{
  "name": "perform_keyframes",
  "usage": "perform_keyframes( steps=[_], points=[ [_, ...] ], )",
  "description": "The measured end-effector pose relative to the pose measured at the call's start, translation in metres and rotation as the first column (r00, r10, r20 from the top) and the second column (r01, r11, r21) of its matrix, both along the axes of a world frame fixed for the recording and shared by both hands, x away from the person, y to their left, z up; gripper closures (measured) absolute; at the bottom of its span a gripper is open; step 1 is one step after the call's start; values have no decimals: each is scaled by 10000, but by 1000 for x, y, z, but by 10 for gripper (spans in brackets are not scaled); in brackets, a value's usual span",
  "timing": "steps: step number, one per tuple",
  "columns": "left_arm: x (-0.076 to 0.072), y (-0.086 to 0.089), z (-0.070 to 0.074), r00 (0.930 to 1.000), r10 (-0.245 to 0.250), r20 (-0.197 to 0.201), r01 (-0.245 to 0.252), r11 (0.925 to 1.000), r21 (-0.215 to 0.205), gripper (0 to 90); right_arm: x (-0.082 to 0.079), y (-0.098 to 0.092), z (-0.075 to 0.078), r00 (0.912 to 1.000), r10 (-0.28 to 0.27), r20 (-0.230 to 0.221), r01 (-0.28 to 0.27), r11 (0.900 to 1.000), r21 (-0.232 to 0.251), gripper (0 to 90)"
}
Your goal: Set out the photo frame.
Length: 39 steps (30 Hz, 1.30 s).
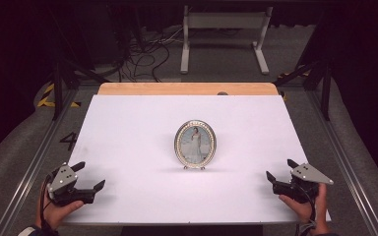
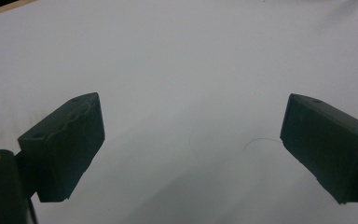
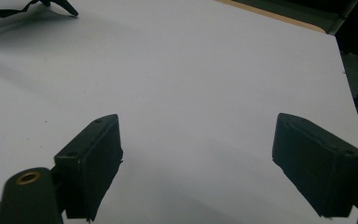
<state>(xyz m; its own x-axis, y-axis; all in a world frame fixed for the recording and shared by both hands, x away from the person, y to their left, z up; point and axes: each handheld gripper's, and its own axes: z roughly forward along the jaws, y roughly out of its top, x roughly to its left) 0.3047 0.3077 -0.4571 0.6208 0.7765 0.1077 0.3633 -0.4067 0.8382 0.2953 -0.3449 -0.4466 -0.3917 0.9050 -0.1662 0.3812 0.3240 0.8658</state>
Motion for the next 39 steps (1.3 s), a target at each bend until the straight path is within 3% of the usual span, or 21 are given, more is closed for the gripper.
perform_keyframes(
  steps=[39],
  points=[
    [1,-7,-3,9996,-257,-64,258,9993,253,72,0,0,-3,10000,-47,50,46,9999,138,157]
  ],
)
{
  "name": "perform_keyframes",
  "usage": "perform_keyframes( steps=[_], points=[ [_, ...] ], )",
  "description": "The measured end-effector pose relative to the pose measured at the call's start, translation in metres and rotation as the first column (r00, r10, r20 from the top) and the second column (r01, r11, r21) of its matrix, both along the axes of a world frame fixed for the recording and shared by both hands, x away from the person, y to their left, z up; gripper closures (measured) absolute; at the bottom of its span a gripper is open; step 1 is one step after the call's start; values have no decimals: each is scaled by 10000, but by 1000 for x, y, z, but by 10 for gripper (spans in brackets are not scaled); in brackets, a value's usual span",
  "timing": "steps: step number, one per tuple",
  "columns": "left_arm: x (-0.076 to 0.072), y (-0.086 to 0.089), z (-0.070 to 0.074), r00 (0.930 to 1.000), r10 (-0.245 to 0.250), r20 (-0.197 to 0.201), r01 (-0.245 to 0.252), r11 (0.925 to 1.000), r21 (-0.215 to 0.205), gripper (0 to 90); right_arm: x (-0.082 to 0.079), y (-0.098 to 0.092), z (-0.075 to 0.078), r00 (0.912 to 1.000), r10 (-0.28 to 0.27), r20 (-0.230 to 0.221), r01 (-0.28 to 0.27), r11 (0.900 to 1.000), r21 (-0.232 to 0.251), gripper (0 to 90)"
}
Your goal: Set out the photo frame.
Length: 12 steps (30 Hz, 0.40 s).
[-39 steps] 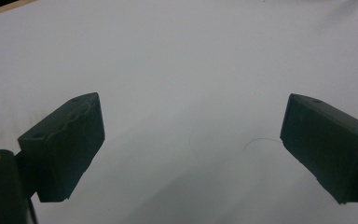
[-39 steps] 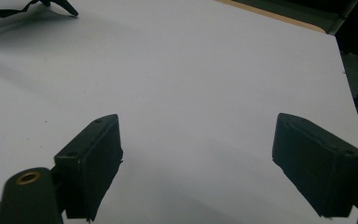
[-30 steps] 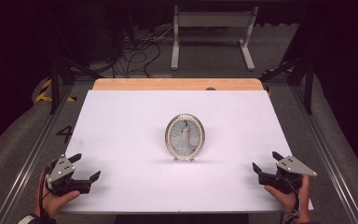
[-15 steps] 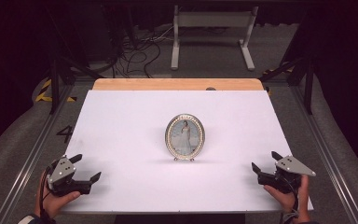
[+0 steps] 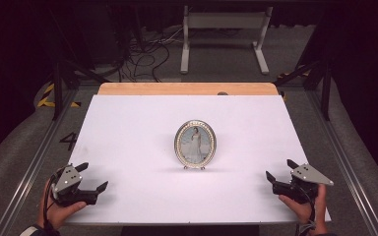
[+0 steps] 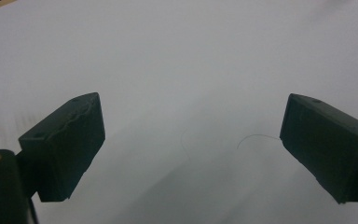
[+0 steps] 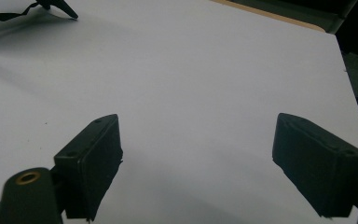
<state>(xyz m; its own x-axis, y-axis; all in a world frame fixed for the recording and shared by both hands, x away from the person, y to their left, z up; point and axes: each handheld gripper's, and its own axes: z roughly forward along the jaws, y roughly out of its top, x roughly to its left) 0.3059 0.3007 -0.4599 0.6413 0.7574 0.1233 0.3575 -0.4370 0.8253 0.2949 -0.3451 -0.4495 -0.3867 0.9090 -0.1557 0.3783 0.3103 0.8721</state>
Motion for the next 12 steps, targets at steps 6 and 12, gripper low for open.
perform_keyframes(
  steps=[6,12],
  points=[
    [1,-3,0,10000,-78,37,77,9999,68,72,0,0,-1,10000,11,-35,-12,10000,-27,157],
    [0,-7,1,9997,-151,198,147,9997,177,75,0,0,-1,10000,-5,-51,5,10000,-19,158]
  ],
)
